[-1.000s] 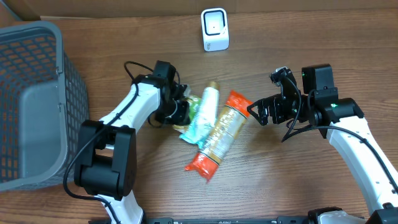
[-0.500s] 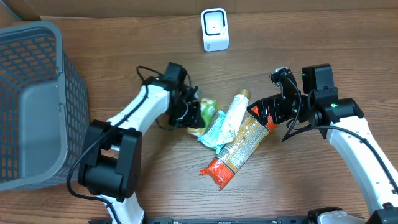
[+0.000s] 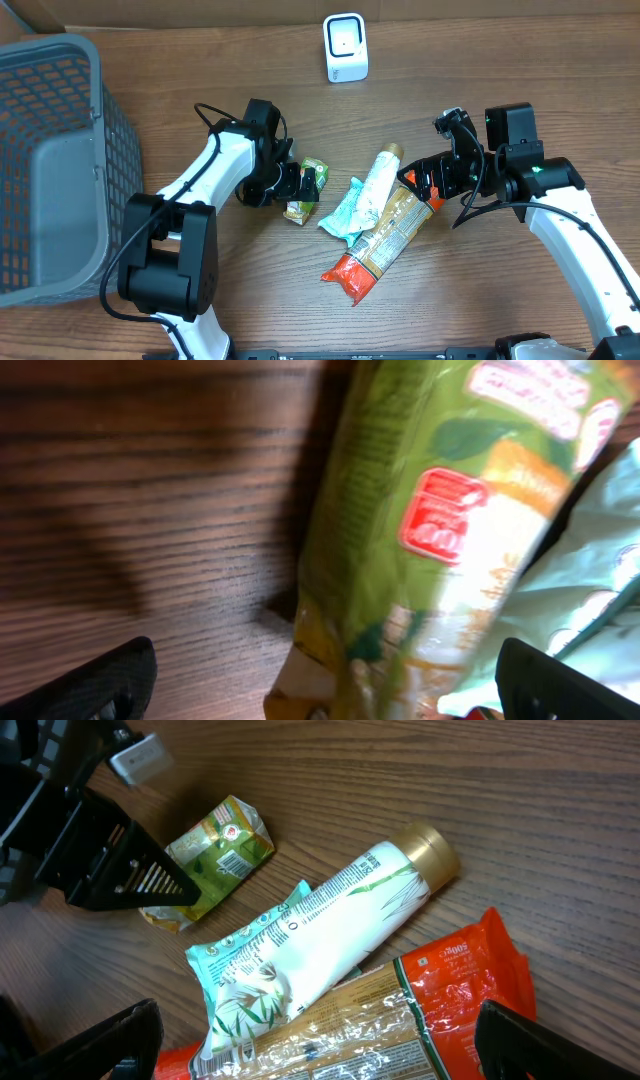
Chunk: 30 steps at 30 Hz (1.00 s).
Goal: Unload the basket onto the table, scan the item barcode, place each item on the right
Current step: 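Raise left gripper away to the upper left and hold still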
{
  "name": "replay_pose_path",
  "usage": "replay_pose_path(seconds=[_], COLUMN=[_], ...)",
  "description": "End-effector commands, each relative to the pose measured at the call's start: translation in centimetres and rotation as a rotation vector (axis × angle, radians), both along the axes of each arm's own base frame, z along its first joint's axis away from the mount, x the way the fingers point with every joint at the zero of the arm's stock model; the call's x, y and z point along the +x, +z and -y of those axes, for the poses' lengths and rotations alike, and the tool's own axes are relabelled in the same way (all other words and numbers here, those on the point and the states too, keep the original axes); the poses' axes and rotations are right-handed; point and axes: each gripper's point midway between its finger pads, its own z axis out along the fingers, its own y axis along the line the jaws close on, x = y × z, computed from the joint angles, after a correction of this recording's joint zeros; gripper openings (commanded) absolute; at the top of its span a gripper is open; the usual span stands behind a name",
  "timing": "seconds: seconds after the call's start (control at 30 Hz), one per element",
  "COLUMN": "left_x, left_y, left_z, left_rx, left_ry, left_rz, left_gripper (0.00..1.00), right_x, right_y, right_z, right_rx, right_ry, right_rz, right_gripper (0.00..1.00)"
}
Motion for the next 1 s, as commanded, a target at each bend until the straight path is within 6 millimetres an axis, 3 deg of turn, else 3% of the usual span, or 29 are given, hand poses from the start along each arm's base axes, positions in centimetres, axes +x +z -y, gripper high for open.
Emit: replay_pose_path(seconds=[0.0,0.23,0.33,0.47,0.63,0.97], left_x=[2.7,5.2,4.9,3.5,1.8,1.4], left_y=[4.4,15.7,20.6,25.4,26.6,24.2], left_z=[0.5,-0.1,-1.0,-2.0,-5.6,-12.1], left_rx=[-0.015,-0.006,0.008,0.029,0.161,0.302], left_ry=[-0.025,-0.013,0.003,-0.005,0.147,0.389], left_rz=[0.140,0.439,0.582,0.732,0.743,0.626], left_gripper=[1.00,1.00,0.99,1.00,1.00,0.99], right_x=[0.5,-1.2,-1.5,-2.0,-1.8,-1.5], right_y=[0.7,0.2,1.1,1.7,1.8,1.8], right_z=[0.0,-0.3,-1.5,-2.2,-2.2,-2.1], right_rx=[0.005,0.033,0.128,0.183,0.184,0.176], right_ry=[-0.004,0.001,0.006,0.024,0.025,0.019], right_rz=[0.018,-0.072,-0.109,-0.134,-0.122,-0.110], right_gripper=[1.00,1.00,1.00,1.00,1.00,1.00])
